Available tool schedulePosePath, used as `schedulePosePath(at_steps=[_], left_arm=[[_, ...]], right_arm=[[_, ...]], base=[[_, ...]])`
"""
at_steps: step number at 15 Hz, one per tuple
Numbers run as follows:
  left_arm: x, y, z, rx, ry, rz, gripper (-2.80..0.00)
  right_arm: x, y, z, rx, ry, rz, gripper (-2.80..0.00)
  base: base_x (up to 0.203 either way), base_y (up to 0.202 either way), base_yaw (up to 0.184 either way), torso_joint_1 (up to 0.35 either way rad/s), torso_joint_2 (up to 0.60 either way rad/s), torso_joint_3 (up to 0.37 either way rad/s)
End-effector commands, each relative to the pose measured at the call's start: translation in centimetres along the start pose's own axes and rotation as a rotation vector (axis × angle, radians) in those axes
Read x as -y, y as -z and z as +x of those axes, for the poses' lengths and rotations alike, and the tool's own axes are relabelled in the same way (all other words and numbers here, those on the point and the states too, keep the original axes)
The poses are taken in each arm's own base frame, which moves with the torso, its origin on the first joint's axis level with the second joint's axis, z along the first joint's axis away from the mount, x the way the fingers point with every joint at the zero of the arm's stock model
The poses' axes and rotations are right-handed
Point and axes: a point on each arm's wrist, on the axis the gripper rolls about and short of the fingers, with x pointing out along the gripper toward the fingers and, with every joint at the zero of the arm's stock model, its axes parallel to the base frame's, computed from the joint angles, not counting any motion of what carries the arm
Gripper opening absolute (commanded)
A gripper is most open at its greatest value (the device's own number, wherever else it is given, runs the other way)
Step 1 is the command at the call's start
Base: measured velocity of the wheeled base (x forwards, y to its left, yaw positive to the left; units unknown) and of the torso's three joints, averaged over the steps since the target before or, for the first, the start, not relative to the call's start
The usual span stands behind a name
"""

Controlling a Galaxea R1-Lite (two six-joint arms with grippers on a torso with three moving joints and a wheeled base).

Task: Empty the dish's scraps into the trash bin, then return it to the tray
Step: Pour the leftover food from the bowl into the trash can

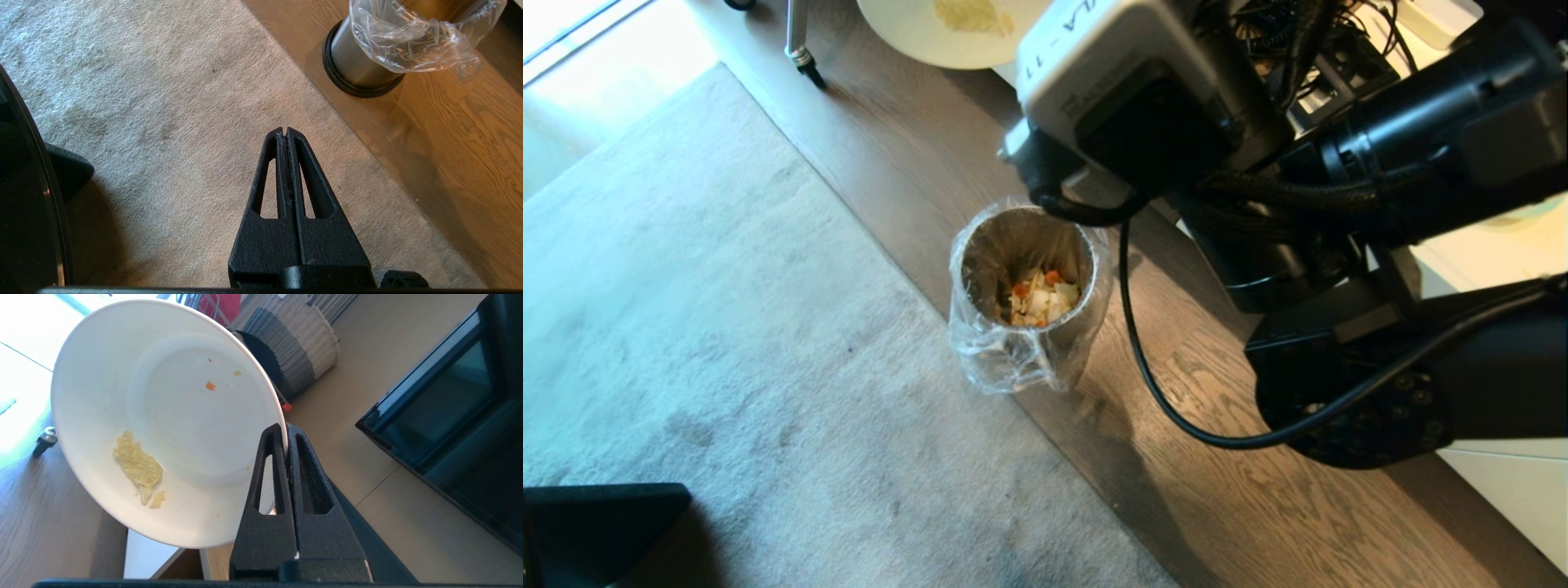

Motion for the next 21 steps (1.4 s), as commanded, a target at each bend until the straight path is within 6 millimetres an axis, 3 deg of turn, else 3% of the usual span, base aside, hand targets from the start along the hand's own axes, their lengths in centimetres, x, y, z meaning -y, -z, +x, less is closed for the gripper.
schedulePosePath(at_steps=[1, 3, 10, 13, 21], left_arm=[[0.0, 0.0, 0.0, 0.001, 0.000, -0.001, -2.80], [0.0, 0.0, 0.0, 0.001, 0.000, -0.001, -2.80], [0.0, 0.0, 0.0, 0.001, 0.000, -0.001, -2.80], [0.0, 0.0, 0.0, 0.001, 0.000, -0.001, -2.80], [0.0, 0.0, 0.0, 0.001, 0.000, -0.001, -2.80]], right_arm=[[1.9, -0.5, 0.2, 0.017, 0.070, -0.012, -2.80], [0.9, -0.3, -0.4, 0.006, 0.030, 0.009, -2.80], [3.2, -2.1, 1.1, 0.033, 0.094, 0.043, -2.80], [5.1, -2.8, 1.9, 0.039, 0.113, 0.044, -2.80], [5.7, -3.1, 2.3, 0.053, 0.123, 0.033, -2.80]], base=[[0.000, 0.000, 0.000, 0.000, 0.00, 0.000], [0.000, 0.000, 0.000, 0.000, 0.00, 0.000], [0.000, 0.000, 0.000, 0.000, 0.00, 0.000], [0.000, 0.000, 0.000, 0.000, 0.00, 0.000], [0.000, 0.000, 0.000, 0.000, 0.00, 0.000]])
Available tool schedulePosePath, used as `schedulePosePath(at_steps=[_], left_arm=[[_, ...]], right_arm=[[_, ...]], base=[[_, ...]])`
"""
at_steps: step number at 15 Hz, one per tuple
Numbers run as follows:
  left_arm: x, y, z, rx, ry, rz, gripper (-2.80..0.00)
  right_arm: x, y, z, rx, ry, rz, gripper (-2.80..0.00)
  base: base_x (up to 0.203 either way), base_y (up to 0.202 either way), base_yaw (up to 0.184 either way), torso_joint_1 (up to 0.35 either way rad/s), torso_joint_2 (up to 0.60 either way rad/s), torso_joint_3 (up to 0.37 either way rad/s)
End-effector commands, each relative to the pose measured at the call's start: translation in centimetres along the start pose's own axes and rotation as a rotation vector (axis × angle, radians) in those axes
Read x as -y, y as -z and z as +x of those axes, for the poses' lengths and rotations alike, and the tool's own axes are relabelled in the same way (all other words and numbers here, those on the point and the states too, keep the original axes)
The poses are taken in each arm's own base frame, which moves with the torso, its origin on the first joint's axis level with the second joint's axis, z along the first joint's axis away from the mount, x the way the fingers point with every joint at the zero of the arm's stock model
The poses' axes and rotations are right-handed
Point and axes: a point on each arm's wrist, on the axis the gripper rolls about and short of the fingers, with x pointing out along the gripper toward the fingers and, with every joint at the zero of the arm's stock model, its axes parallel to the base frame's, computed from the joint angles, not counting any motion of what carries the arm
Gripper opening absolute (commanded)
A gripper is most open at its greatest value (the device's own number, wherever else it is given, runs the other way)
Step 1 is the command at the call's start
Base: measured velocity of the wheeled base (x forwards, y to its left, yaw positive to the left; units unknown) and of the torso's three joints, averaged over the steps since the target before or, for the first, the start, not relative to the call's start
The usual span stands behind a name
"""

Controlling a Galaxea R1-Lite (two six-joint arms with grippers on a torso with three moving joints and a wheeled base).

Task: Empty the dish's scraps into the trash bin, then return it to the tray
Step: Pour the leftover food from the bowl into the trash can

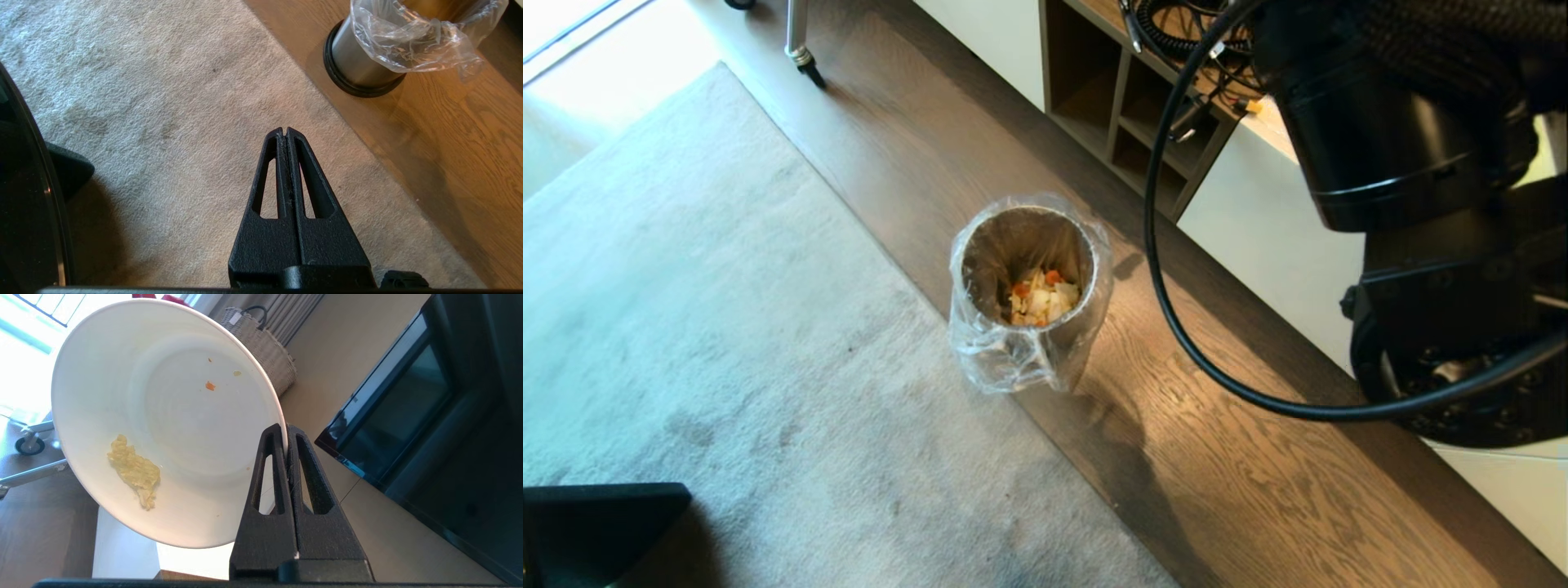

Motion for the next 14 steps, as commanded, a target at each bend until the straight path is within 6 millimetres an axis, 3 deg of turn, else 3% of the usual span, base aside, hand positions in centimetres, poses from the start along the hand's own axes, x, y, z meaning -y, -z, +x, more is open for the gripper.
schedulePosePath(at_steps=[1, 7, 10, 12, 14], left_arm=[[0.0, 0.0, 0.0, 0.001, -0.001, -0.001, -2.80], [0.0, 0.0, 0.0, 0.001, -0.001, -0.001, -2.80], [0.0, 0.0, 0.0, 0.001, -0.001, -0.001, -2.80], [0.0, 0.0, 0.0, 0.001, -0.001, -0.001, -2.80], [0.0, 0.0, 0.0, 0.001, -0.001, -0.001, -2.80]], right_arm=[[0.2, -0.1, 0.2, 0.007, 0.014, -0.007, -2.80], [1.9, -0.7, 1.7, 0.026, 0.062, -0.004, -2.80], [1.8, -0.9, 1.5, 0.031, 0.064, -0.019, -2.80], [0.3, -0.8, 0.1, 0.050, 0.025, -0.013, -2.80], [1.2, -1.0, 0.7, 0.064, 0.052, -0.015, -2.80]], base=[[0.000, 0.000, 0.000, 0.000, 0.00, 0.000], [0.000, 0.000, 0.000, 0.000, 0.00, 0.000], [0.000, 0.000, 0.000, 0.000, 0.00, 0.000], [0.000, 0.000, 0.000, 0.000, 0.00, 0.000], [0.000, 0.000, 0.000, 0.000, 0.00, 0.000]])
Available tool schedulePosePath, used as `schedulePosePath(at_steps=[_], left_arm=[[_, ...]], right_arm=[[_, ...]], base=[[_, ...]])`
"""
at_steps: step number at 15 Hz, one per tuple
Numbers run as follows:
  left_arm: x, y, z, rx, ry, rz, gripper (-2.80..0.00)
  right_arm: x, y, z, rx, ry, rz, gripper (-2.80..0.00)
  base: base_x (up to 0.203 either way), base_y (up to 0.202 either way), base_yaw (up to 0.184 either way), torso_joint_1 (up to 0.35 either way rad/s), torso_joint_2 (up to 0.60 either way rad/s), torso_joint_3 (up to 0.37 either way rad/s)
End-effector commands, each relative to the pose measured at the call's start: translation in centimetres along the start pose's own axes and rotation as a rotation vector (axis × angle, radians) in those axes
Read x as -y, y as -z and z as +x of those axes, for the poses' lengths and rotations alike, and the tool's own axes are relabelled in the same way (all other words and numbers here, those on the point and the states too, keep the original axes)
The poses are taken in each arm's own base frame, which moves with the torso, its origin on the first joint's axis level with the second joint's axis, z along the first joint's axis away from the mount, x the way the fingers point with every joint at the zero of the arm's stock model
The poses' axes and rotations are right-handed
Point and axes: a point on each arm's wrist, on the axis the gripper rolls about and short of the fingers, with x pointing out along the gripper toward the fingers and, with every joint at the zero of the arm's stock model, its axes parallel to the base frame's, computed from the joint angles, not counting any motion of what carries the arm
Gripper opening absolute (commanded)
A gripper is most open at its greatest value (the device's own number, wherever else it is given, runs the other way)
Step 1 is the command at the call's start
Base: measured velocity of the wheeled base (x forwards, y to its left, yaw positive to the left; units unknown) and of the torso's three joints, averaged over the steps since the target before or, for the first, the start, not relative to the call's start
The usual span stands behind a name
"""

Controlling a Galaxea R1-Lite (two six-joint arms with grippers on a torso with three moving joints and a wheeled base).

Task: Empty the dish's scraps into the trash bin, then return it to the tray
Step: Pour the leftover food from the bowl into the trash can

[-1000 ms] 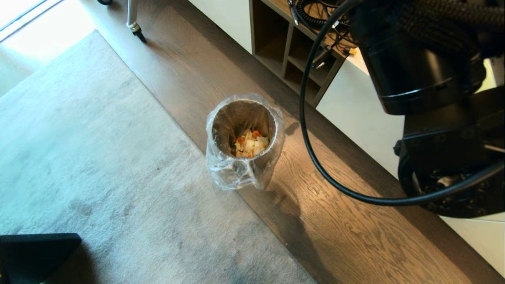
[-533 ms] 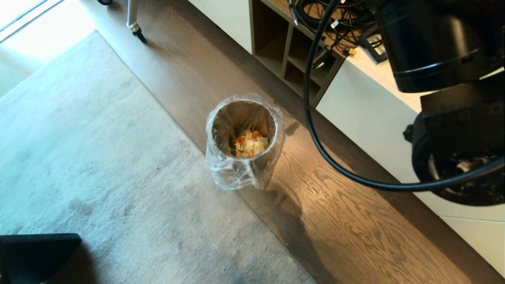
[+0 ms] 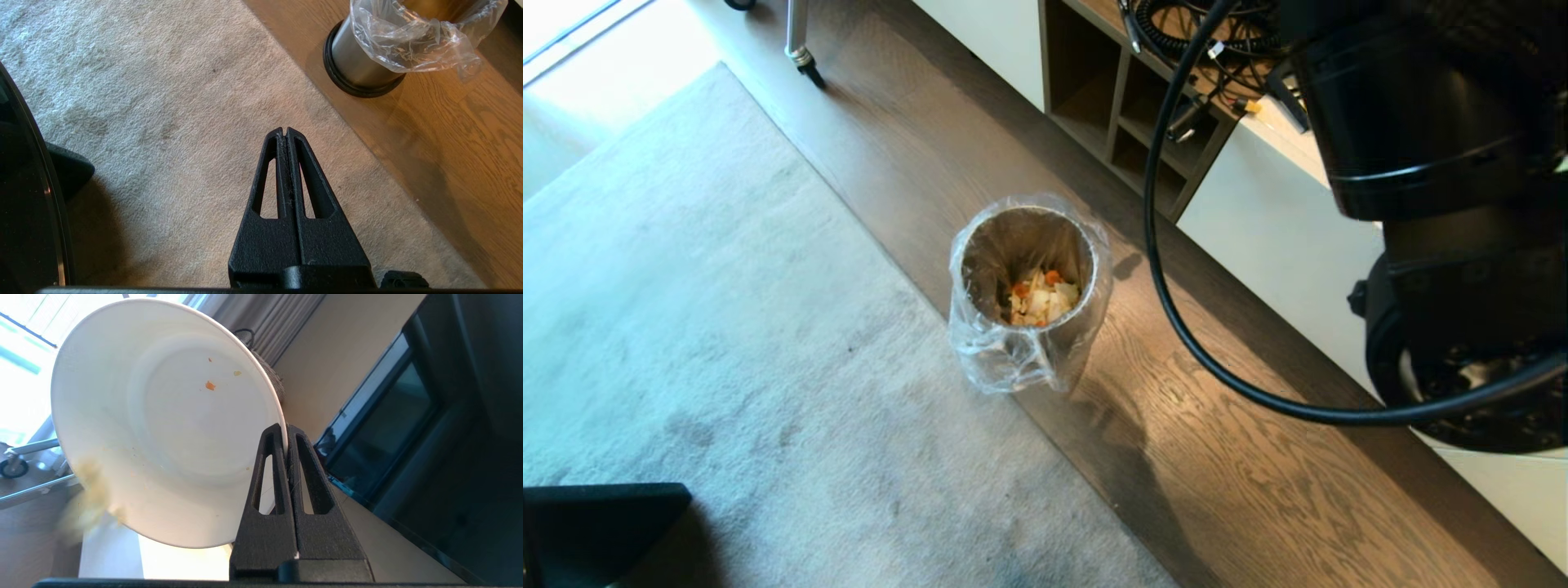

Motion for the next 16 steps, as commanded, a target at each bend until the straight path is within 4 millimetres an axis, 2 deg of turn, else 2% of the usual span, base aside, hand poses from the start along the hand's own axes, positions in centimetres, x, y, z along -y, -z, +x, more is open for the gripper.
schedulePosePath(at_steps=[1, 3, 5, 8, 12, 16], left_arm=[[0.0, 0.0, 0.0, 0.001, -0.001, -0.001, -2.80], [0.0, 0.0, 0.0, 0.001, -0.001, -0.001, -2.80], [0.0, 0.0, 0.0, 0.001, -0.001, -0.001, -2.80], [0.0, 0.0, 0.0, 0.001, -0.001, -0.001, -2.80], [0.0, 0.0, 0.0, 0.001, -0.001, -0.001, -2.80], [0.0, 0.0, 0.0, 0.001, -0.001, -0.001, -2.80]], right_arm=[[0.6, -0.1, 0.4, 0.012, 0.039, -0.013, -2.80], [-1.4, 0.1, -1.0, 0.011, 0.011, -0.007, -2.80], [-1.7, 0.2, -1.1, 0.012, 0.025, -0.007, -2.80], [-0.2, 0.0, -0.6, -0.002, 0.050, 0.001, -2.80], [2.3, 0.1, -0.3, -0.160, 0.084, 0.041, -2.80], [1.9, 1.9, -1.9, -0.335, 0.055, 0.039, -2.80]], base=[[0.000, 0.000, 0.000, 0.000, 0.00, 0.000], [0.000, 0.000, 0.000, 0.000, 0.00, 0.000], [0.000, 0.000, 0.000, 0.000, 0.00, 0.000], [0.000, 0.000, 0.000, 0.000, 0.00, 0.000], [0.000, 0.000, 0.000, 0.000, 0.00, 0.000], [0.000, 0.000, 0.000, 0.000, 0.00, 0.000]])
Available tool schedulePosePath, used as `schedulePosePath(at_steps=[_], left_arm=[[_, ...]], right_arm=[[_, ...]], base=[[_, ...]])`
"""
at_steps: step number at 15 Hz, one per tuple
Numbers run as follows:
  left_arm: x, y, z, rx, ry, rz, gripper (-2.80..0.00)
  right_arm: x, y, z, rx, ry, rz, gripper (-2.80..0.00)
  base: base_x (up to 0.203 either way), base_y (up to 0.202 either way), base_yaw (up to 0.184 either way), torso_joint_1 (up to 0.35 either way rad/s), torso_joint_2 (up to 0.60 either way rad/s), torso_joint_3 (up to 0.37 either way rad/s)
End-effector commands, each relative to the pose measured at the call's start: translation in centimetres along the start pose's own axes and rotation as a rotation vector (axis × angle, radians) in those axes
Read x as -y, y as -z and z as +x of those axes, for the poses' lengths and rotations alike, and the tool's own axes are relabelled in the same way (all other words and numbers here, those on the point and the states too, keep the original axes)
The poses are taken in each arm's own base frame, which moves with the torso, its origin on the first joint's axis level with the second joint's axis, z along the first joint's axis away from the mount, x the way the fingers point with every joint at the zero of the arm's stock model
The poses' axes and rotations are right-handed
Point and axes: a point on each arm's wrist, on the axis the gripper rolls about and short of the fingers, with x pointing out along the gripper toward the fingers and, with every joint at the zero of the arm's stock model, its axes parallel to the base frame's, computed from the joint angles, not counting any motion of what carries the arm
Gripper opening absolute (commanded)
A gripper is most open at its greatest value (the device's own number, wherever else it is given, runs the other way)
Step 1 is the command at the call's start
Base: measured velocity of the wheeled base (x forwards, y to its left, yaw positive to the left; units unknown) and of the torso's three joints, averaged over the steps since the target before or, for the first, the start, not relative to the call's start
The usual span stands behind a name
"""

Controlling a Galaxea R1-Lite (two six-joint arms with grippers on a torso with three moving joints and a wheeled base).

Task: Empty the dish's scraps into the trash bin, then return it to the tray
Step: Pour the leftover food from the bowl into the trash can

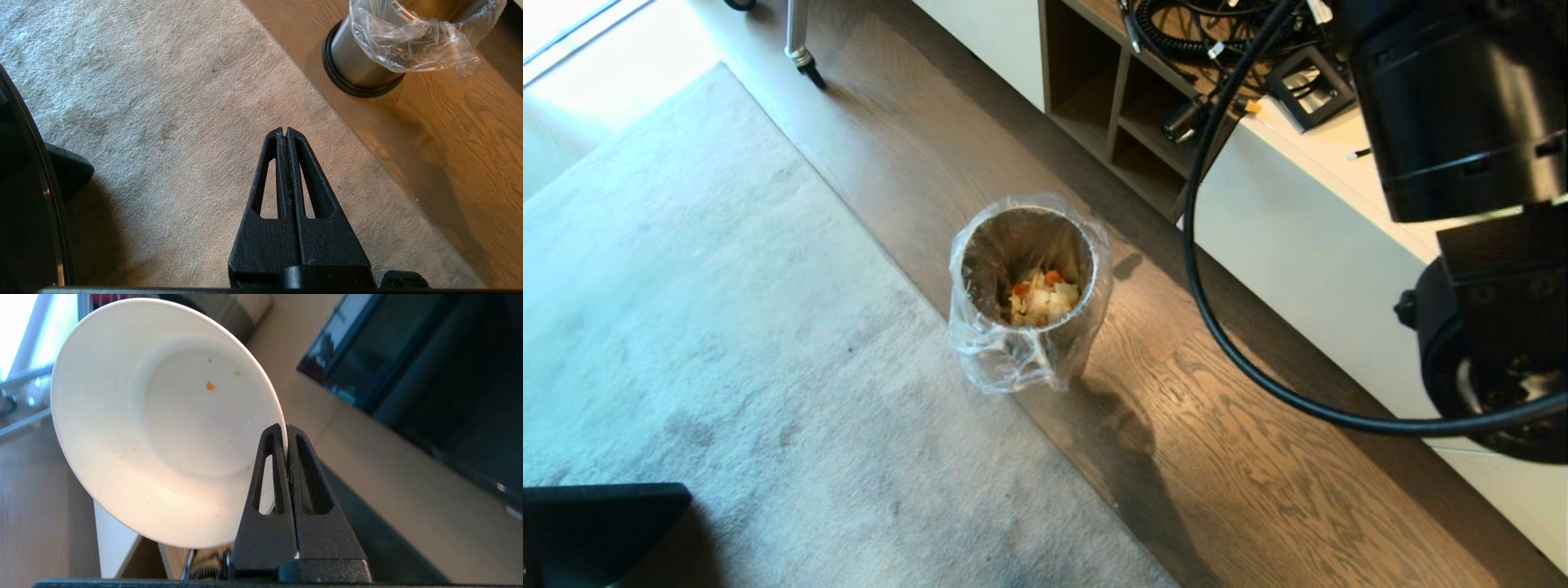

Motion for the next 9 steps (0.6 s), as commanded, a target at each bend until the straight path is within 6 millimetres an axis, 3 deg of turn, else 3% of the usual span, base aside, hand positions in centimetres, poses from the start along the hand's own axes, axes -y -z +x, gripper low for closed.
schedulePosePath(at_steps=[1, 6, 9], left_arm=[[0.0, 0.0, 0.0, 0.000, -0.001, -0.001, -2.80], [0.0, 0.0, 0.0, 0.001, -0.001, -0.001, -2.80], [0.0, 0.0, 0.0, 0.000, -0.001, -0.001, -2.80]], right_arm=[[0.3, 1.9, -0.9, -0.105, -0.007, -0.027, -2.80], [0.4, 8.7, -3.6, -0.418, -0.014, -0.037, -2.80], [1.4, 11.2, -4.6, -0.503, -0.031, -0.056, -2.80]], base=[[0.000, 0.000, 0.000, 0.000, 0.00, 0.000], [0.000, 0.000, 0.000, 0.000, 0.00, 0.000], [0.000, 0.000, 0.000, 0.000, 0.00, 0.000]])
